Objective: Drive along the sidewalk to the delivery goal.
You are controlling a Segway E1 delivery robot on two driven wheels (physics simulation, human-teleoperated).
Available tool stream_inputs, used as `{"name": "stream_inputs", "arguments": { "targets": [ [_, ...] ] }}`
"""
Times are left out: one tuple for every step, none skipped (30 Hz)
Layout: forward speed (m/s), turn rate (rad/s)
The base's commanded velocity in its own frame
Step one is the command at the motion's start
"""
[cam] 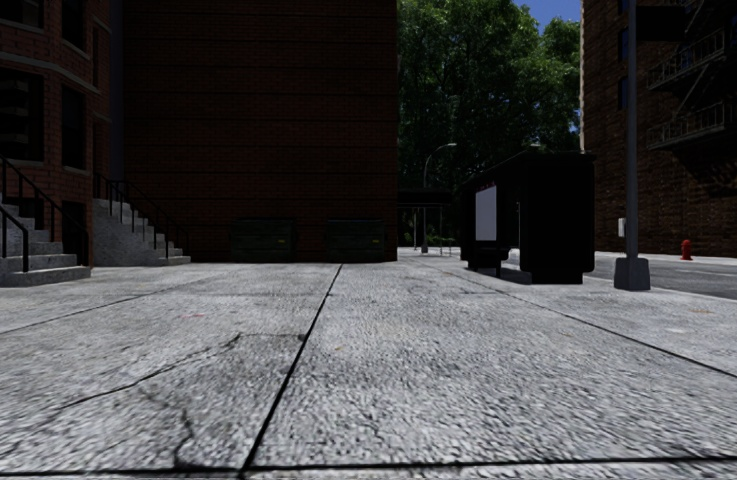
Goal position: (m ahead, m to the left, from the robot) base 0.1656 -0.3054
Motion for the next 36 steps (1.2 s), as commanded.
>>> {"name": "stream_inputs", "arguments": {
  "targets": [
    [2.0,0.0],
    [1.93,0.0],
    [1.55,0.0],
    [1.12,0.0],
    [0.69,0.0],
    [0.25,0.0],
    [0.0,0.0],
    [0.0,0.0],
    [0.0,0.0],
    [0.0,0.0],
    [0.0,0.0],
    [0.0,0.0],
    [0.0,0.0],
    [0.0,0.0],
    [0.0,0.0],
    [0.0,0.0],
    [0.0,0.0],
    [0.0,0.0],
    [0.0,0.0],
    [0.0,0.0],
    [0.0,0.0],
    [0.0,0.0],
    [0.0,0.0],
    [0.0,0.0],
    [0.0,0.0],
    [0.0,0.0],
    [0.0,0.0],
    [0.0,0.0],
    [0.0,0.0],
    [0.0,0.0],
    [0.0,0.0],
    [0.0,0.0],
    [0.0,0.0],
    [0.0,0.0],
    [0.0,0.0],
    [0.0,0.0]
  ]
}}
